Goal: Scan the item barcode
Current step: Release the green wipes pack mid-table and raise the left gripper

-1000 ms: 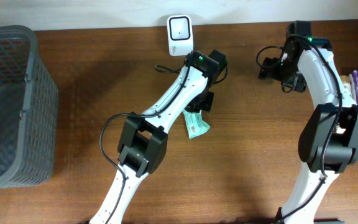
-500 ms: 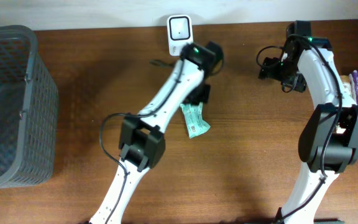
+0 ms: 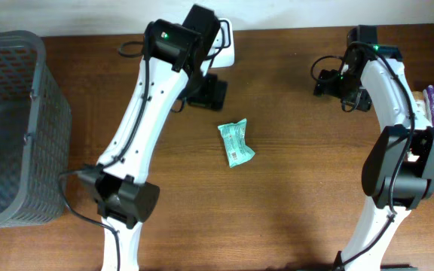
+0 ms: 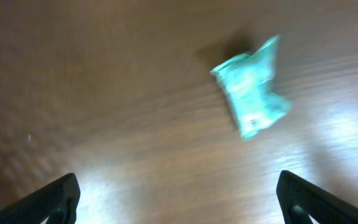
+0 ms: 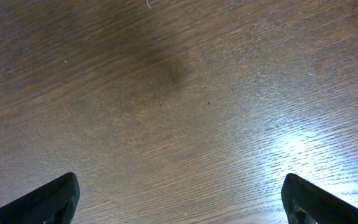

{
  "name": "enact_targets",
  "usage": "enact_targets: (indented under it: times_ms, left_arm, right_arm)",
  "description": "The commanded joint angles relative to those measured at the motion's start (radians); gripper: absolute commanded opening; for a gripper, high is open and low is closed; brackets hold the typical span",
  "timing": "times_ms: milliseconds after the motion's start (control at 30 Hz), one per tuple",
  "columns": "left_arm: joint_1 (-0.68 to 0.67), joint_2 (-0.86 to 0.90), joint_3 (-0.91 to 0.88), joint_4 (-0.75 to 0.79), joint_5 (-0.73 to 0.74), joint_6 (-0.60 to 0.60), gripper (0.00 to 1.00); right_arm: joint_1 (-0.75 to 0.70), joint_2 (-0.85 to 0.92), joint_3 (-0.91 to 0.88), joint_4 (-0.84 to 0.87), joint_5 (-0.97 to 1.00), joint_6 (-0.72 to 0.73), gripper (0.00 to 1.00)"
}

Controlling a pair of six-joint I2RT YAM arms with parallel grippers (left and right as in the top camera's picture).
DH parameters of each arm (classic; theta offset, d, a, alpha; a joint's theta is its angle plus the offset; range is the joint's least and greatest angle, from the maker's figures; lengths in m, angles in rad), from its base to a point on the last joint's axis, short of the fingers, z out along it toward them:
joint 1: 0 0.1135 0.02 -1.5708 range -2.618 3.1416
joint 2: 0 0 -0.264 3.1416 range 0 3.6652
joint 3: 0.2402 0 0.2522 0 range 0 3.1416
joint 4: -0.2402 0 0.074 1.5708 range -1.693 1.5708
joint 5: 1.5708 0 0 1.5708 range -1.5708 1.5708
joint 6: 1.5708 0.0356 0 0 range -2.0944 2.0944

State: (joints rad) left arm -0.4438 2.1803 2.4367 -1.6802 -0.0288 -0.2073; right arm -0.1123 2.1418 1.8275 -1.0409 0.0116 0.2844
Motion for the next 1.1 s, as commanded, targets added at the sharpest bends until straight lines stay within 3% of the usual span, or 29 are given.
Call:
enact_targets:
  times_ms: [0, 167, 367, 467, 600, 867, 1067]
  left_arm:
    - [0.101, -0.010, -0.148, 0.027, -0.040, -0.042, 0.99]
    - [0.213, -0.005, -0.246, 0.094, -0.040, -0.042, 0.99]
    - [0.257, -0.004, -0.246, 0.080, -0.077, -0.056, 0.99]
    - [0.272, -0.004, -0.246, 0.084, -0.077, -0.068, 0.99]
    - [0.272, -0.003, -0.246, 0.099, -0.085, -0.068, 0.99]
    - [0.274, -0.003, -0.246, 0.132, -0.081, -0.068, 0.99]
    - [0.275, -0.003, -0.246, 0.132, -0.081, -0.068, 0.99]
  right_arm:
    - [0.000, -0.035, -0.003, 0.001, 0.016, 0.001, 0.99]
    - [0.001, -0.035, -0.003, 0.077, -0.017, 0.027, 0.99]
    - [0.008, -0.034, -0.005, 0.023, -0.676, 0.105, 0.99]
    - [0.076, -0.030, -0.005, -0.070, -0.667, -0.032, 0.99]
    - [0.243, -0.021, -0.065, -0.126, -0.402, -0.117, 0.99]
    - [0.389, -0.002, -0.095, -0.072, -0.412, -0.116, 0.99]
    - [0.387, -0.002, -0.247, 0.076, -0.600, -0.222, 0.99]
